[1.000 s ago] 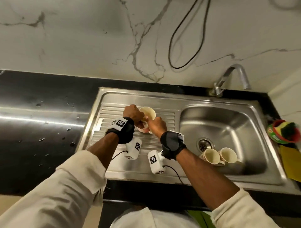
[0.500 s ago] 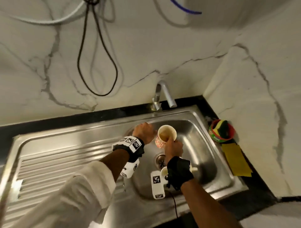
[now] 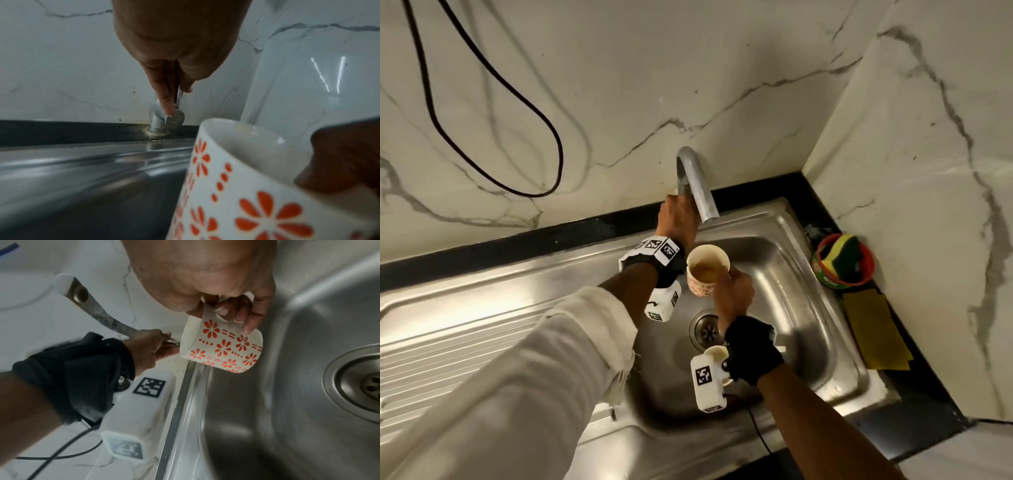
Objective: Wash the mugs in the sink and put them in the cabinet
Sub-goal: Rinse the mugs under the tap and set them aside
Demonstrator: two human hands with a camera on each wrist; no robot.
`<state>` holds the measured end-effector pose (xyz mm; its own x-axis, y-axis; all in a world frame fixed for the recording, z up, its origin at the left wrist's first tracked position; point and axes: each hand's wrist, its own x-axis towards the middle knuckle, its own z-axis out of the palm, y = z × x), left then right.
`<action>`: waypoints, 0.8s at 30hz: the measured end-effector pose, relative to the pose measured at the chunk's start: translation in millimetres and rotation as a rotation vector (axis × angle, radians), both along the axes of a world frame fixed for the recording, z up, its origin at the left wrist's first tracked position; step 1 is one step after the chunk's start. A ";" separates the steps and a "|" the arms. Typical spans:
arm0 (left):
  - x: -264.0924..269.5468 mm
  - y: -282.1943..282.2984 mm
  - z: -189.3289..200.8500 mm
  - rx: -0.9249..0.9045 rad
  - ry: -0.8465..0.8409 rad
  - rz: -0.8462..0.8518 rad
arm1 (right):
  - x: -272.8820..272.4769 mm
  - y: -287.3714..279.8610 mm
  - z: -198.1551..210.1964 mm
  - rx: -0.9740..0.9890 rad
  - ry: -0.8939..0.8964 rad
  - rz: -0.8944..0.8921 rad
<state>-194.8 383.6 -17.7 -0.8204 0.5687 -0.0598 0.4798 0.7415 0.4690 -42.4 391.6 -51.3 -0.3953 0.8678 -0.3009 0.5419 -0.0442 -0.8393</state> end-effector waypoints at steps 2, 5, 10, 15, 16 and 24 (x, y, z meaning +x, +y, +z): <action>-1.0 -6.4 -6.2 0.138 -0.025 0.085 | -1.6 0.7 -1.9 0.005 0.015 0.007; 0.6 -26.2 -18.5 0.318 -0.076 0.157 | -4.9 6.9 -7.8 -0.010 -0.007 0.102; 6.0 -48.7 -32.1 0.266 -0.022 0.049 | -9.1 16.1 -17.4 -0.033 -0.037 0.114; 12.3 -45.0 -35.9 0.289 -0.127 -0.018 | 1.4 30.9 -20.2 0.007 0.014 0.185; 12.7 -43.5 -35.6 0.292 -0.139 -0.022 | 0.2 34.8 -21.0 0.019 0.020 0.168; 13.1 -45.5 -44.3 0.326 -0.168 -0.081 | -1.0 55.9 -5.1 0.001 0.075 0.286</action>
